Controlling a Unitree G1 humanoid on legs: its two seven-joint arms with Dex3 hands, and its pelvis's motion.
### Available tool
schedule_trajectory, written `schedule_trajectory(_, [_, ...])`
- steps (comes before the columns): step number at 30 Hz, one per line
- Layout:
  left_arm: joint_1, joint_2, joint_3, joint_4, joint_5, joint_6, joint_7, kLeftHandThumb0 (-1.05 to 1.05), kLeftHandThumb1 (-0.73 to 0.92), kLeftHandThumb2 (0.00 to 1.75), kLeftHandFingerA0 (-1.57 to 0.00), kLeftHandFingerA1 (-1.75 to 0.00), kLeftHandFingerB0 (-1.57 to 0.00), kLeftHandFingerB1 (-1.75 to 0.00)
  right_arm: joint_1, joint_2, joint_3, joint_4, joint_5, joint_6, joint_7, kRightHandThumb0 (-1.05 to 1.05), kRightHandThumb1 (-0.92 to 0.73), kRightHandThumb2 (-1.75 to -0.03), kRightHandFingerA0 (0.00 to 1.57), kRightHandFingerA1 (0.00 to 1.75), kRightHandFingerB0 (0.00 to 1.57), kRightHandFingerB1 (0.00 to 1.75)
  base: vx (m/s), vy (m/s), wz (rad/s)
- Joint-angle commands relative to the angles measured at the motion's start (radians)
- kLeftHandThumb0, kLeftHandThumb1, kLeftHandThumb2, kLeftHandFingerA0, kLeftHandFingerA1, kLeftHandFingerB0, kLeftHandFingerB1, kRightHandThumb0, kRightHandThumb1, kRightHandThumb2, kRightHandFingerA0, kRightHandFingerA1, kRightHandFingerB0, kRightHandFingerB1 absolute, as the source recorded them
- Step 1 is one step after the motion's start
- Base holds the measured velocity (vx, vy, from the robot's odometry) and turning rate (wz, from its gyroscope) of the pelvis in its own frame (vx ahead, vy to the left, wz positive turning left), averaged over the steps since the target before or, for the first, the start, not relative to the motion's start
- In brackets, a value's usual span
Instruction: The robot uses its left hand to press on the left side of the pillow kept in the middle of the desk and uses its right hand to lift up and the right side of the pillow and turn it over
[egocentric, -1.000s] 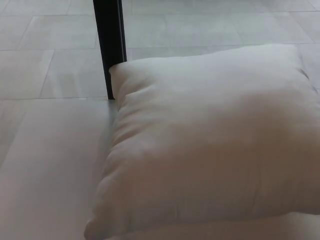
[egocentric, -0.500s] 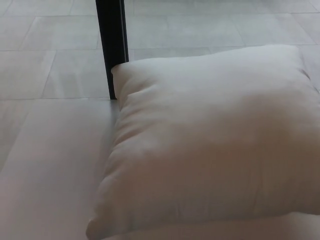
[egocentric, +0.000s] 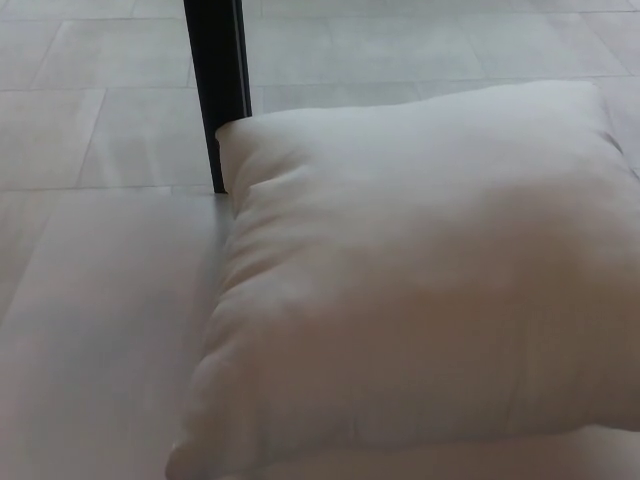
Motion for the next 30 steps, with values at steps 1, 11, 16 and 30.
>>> schedule_trajectory(1, [-0.239, -0.179, -0.086, -0.59, -0.184, 0.35, 0.373, -0.88, 0.89, 0.65, 0.0, -0.78, 0.0, -0.77, -0.239, -0.009, 0.123, -0.409, 0.308, 0.332, 0.001, -1.0, -0.63, -1.09, 0.06, 0.74, 0.0, 0.44, 0.0, 0.0, 0.0])
schedule_trajectory(11, [-0.261, -0.354, -0.316, -0.508, -0.103, 0.541, 0.279, -0.71, 0.73, 1.07, 0.0, -0.38, 0.0, -0.31, -0.3, 0.179, 0.441, -0.575, 0.221, 0.372, 0.034, -1.05, -0.75, -1.17, 0.0, 0.09, 0.0, 0.0, 0.0, 0.0, 0.0])
schedule_trajectory(16, [-0.26, -0.381, -0.384, -0.435, -0.041, 0.555, 0.254, -0.73, 0.71, 1.08, 0.0, -0.41, -0.01, -0.32, -0.316, 0.205, 0.508, -0.493, 0.18, 0.38, 0.077, -1.05, -0.8, -1.2, 0.0, 0.13, 0.0, 0.0, 0.0, 0.0, 0.0])
schedule_trajectory(30, [-0.235, -0.359, -0.547, -0.402, 0.004, 0.699, 0.203, -0.82, 0.59, 1.01, -0.02, -0.52, -0.07, -0.36, -0.295, 0.184, 0.681, -0.347, 0.051, 0.334, 0.13, -1.05, -0.77, -1.19, 0.0, 0.13, 0.0, 0.0, 0.0, 0.0, 0.0])
